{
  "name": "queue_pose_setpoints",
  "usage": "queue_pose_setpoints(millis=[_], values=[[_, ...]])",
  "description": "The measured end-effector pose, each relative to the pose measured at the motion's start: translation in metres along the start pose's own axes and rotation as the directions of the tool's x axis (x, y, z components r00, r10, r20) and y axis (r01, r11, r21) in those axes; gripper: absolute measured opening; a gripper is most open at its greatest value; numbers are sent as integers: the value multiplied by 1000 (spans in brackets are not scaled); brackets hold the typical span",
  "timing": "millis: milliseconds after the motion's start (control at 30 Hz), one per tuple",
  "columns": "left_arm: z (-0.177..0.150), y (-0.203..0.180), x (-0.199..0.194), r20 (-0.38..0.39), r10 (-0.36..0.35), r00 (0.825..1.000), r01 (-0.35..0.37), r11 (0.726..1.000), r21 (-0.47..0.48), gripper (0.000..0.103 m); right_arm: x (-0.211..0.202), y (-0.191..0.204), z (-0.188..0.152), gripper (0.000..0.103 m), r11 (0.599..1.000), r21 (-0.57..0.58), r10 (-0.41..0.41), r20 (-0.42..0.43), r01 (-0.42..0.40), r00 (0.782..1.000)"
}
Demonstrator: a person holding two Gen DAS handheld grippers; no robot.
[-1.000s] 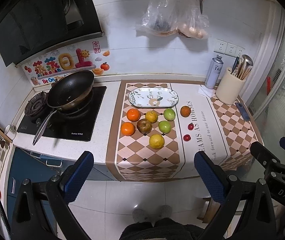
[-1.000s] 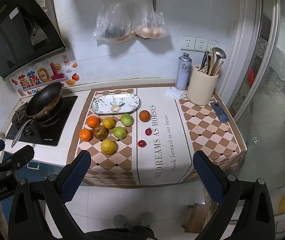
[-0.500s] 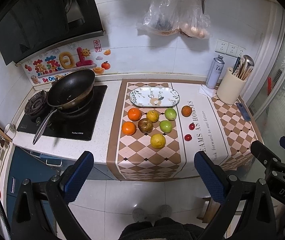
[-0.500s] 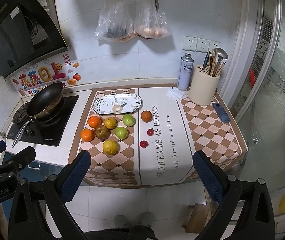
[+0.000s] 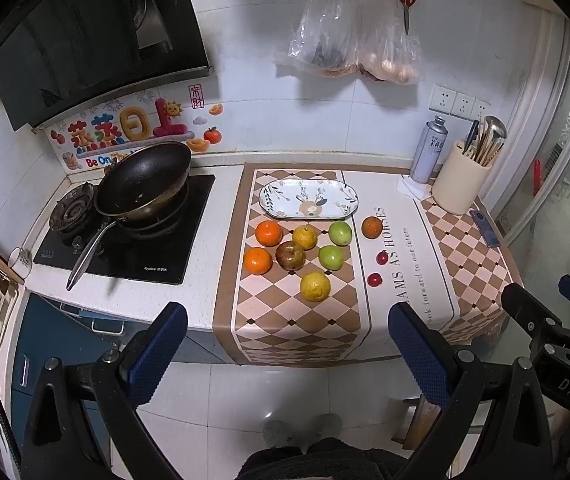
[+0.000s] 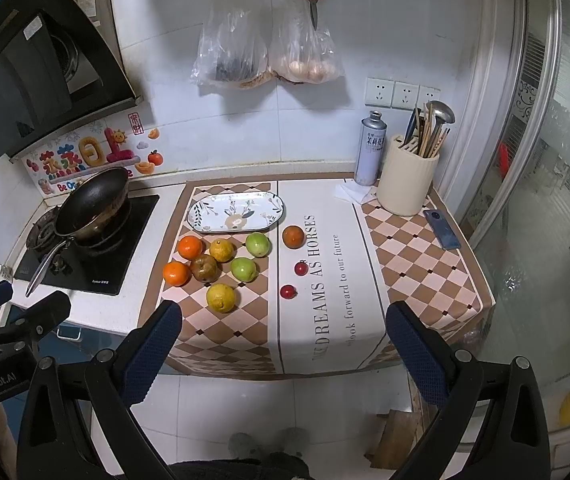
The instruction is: Organize fruits
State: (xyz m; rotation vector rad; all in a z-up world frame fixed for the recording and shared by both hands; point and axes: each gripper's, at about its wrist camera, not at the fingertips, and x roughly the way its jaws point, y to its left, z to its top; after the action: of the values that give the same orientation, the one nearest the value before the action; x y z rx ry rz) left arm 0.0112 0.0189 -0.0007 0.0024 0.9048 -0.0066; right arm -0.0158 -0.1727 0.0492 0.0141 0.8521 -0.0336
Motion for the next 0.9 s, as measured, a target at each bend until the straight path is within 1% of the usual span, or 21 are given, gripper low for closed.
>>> queue_pose_setpoints(millis=[167, 900], values=[[0, 0, 0, 0, 1, 1000, -1, 1000, 2, 103, -3, -4, 0, 103, 1000, 1, 10, -2, -10, 1000], [1, 2, -2, 2, -3, 1000, 3, 1000, 2, 103, -6, -7, 3, 103, 1000, 5, 7, 1, -7, 1000]])
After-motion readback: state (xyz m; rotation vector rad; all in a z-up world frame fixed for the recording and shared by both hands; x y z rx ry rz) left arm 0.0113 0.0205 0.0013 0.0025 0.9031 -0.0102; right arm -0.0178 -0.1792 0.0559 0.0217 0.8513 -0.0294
